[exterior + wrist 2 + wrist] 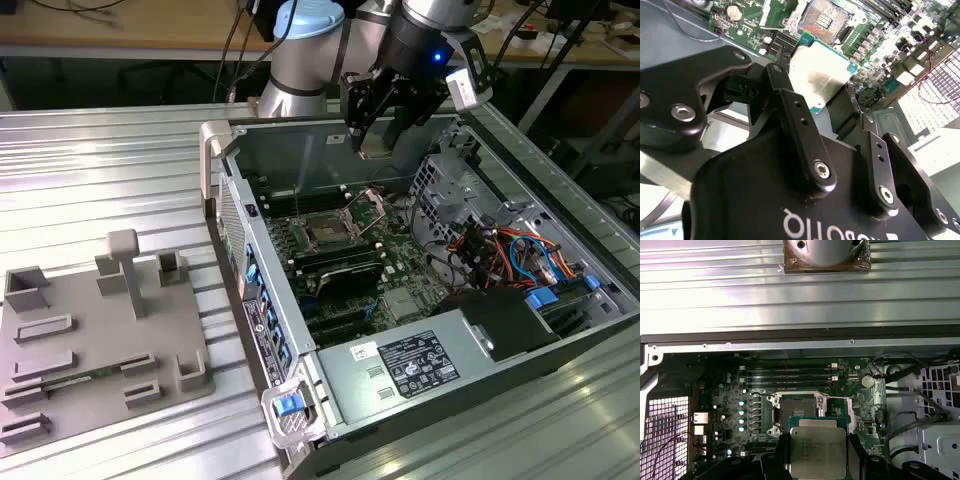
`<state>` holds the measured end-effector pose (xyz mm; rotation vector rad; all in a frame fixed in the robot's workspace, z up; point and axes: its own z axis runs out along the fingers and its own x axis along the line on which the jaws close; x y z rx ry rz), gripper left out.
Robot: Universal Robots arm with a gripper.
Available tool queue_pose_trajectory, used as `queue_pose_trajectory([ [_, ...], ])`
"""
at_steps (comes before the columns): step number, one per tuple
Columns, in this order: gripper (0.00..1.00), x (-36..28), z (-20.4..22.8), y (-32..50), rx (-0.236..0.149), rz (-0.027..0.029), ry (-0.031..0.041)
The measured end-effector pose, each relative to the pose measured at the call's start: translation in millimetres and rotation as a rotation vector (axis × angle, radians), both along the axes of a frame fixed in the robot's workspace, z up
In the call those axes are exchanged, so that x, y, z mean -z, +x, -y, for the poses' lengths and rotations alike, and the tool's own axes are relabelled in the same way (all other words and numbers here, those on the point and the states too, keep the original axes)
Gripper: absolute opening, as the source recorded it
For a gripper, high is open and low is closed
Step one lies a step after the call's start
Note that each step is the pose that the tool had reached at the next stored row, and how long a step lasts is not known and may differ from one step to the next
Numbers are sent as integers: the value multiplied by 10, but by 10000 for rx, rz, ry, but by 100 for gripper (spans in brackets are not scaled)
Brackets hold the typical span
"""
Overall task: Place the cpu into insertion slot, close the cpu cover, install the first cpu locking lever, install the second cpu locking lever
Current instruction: 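Place the cpu into insertion slot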
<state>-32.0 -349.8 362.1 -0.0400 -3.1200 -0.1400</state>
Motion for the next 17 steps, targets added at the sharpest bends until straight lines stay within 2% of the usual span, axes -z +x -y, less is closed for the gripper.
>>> queue_pose_trajectory([
  [8,55,0,0,0,15,0,0],
  [13,55,3,0,0,506,-1,-2],
  [17,55,5,0,-10,554,1,0],
])
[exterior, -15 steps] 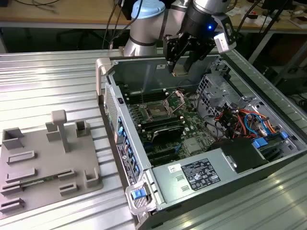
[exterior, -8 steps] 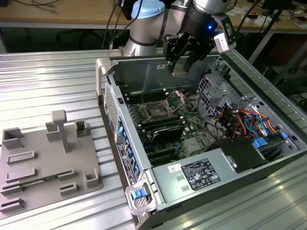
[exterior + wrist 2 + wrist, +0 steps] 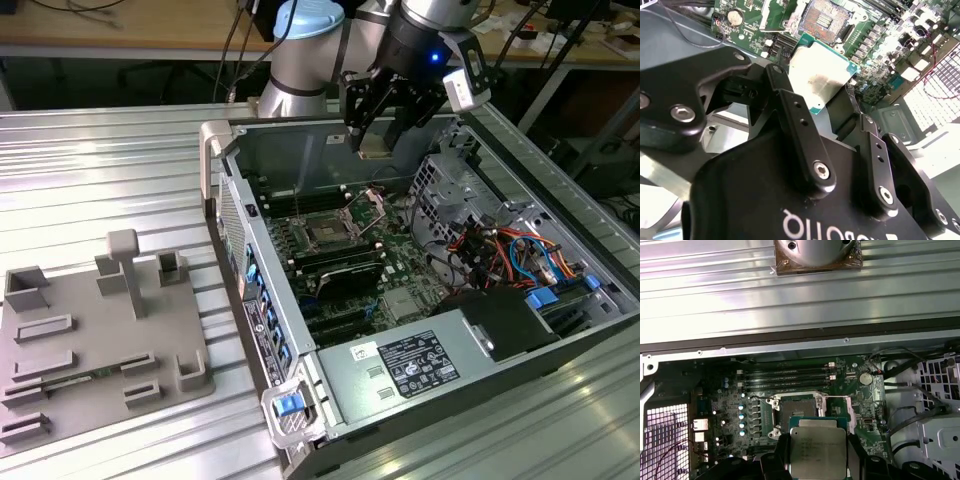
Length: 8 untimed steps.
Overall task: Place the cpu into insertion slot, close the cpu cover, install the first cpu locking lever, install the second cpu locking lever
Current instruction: 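Place the cpu into insertion slot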
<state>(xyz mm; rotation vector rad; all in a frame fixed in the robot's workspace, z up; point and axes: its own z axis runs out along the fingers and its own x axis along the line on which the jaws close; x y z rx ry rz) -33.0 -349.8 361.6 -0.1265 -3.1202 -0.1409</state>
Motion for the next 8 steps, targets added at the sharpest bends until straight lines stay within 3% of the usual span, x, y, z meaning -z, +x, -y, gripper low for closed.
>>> queue_pose_trajectory([
  [8,55,0,0,-4,62,-1,-1],
])
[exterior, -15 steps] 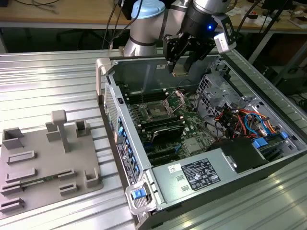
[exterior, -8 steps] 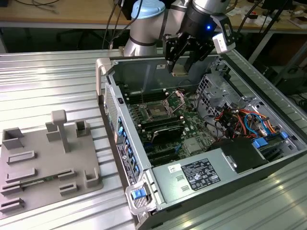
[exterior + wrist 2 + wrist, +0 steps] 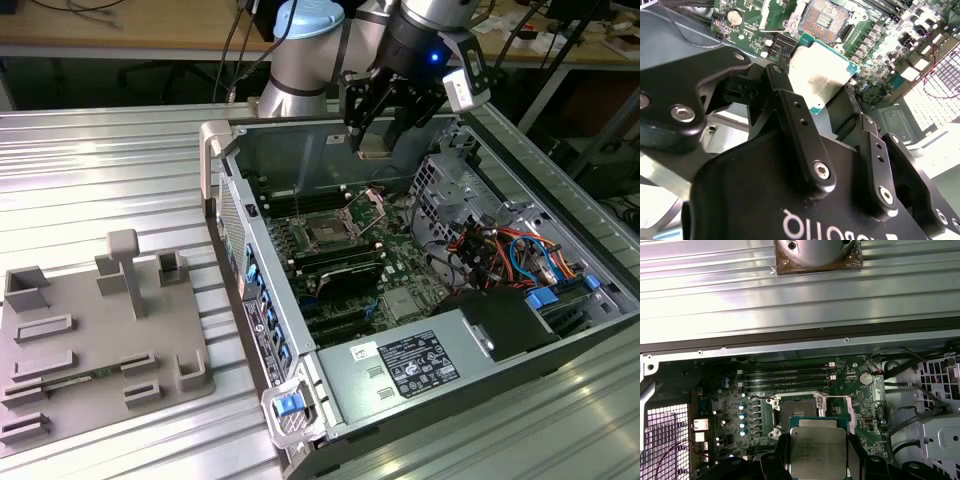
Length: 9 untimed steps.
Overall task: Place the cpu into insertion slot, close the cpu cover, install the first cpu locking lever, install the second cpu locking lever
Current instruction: 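Place the cpu into insertion slot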
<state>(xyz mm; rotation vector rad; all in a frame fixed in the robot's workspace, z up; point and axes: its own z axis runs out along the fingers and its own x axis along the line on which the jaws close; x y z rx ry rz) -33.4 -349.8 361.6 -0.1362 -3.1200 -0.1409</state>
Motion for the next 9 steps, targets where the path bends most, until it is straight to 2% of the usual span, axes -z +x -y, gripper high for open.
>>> queue_pose_trajectory([
  [4,55,0,0,-2,432,0,0],
  [9,55,2,1,-39,649,1,2],
])
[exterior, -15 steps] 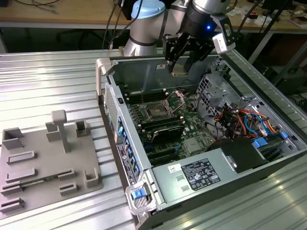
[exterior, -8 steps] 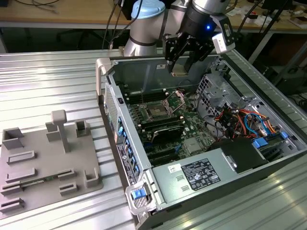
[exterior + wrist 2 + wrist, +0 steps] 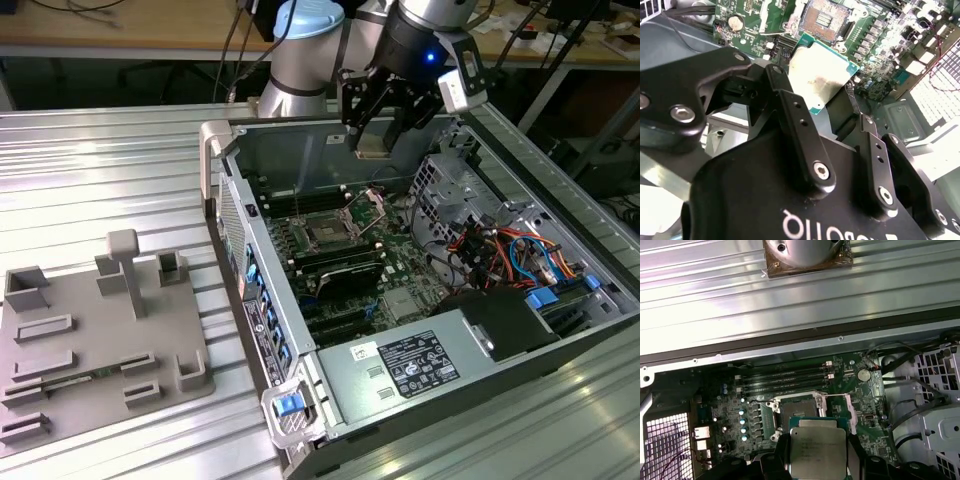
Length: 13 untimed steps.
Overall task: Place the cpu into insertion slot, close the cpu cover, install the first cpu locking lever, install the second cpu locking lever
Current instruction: 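Place the cpu into insertion slot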
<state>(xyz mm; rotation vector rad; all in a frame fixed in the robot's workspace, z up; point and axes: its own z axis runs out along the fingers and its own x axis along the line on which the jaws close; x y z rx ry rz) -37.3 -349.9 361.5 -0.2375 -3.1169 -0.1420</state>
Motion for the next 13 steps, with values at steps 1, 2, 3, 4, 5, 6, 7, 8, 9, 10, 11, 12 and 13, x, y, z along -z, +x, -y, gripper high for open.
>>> queue_pose_trajectory([
  [1,55,0,0,-14,12,0,-1],
  [2,55,1,0,-18,117,-2,-3],
  [3,55,2,0,-19,261,-3,-4],
  [4,55,4,0,-19,397,-2,-3],
  [5,55,8,0,-19,637,-1,-2],
  [6,55,10,0,-19,853,-1,-2],
  [7,55,12,0,-19,985,-1,-2],
  [8,55,14,0,-19,1150,-1,-1],
  [9,55,15,0,-19,1332,-2,-2],
  [10,55,15,0,-19,1414,-2,-2],
  [11,55,16,0,-22,1451,-1,-1],
  [12,55,16,0,-23,1466,-1,0],
  [13,55,16,0,-23,1468,-1,-1],
])
